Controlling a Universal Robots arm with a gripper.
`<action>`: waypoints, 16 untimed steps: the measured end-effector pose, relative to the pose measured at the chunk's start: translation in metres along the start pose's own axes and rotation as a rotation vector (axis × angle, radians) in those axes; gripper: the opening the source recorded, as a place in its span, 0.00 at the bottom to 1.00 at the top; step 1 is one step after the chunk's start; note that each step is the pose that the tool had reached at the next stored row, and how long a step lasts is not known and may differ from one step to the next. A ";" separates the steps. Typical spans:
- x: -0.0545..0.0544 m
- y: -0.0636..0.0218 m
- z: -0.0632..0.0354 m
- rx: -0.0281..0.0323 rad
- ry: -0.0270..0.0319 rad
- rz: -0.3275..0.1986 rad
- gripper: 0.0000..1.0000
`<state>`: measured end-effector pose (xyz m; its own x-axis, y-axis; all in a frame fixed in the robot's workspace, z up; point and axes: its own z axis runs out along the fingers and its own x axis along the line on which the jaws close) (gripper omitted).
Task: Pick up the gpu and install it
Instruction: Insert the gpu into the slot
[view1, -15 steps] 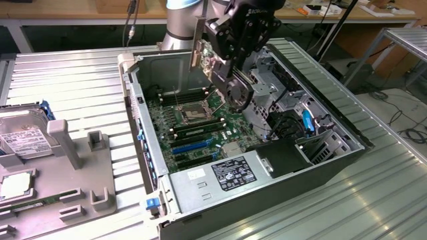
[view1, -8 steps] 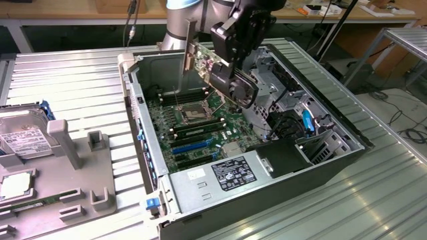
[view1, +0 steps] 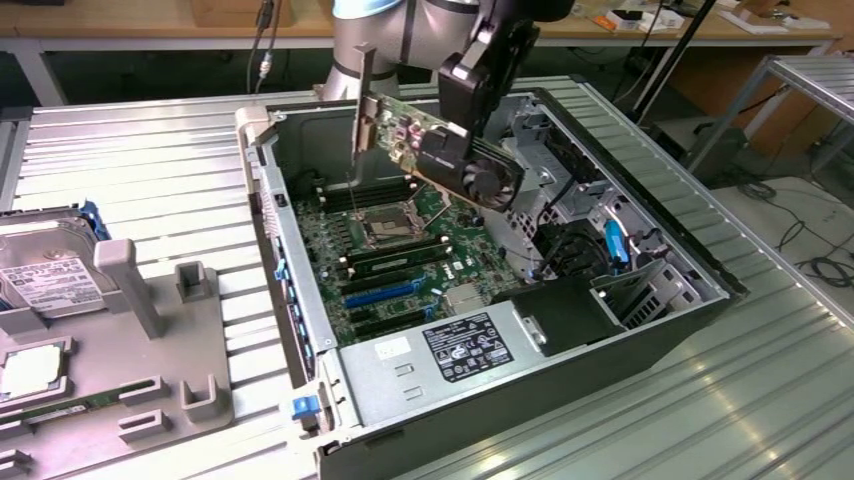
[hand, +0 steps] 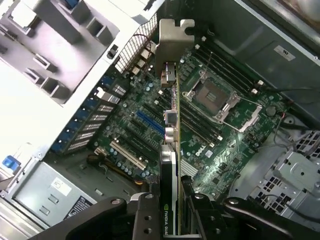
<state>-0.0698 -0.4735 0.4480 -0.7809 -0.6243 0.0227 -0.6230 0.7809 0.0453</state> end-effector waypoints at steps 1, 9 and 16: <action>0.000 -0.0001 0.0000 0.0006 0.0011 -0.025 0.27; -0.001 -0.0007 0.0000 0.0048 0.0096 -0.211 0.27; -0.001 -0.0012 0.0000 0.0082 0.0164 -0.363 0.27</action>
<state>-0.0680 -0.4735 0.4479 -0.5082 -0.8609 0.0227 -0.8597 0.5087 0.0453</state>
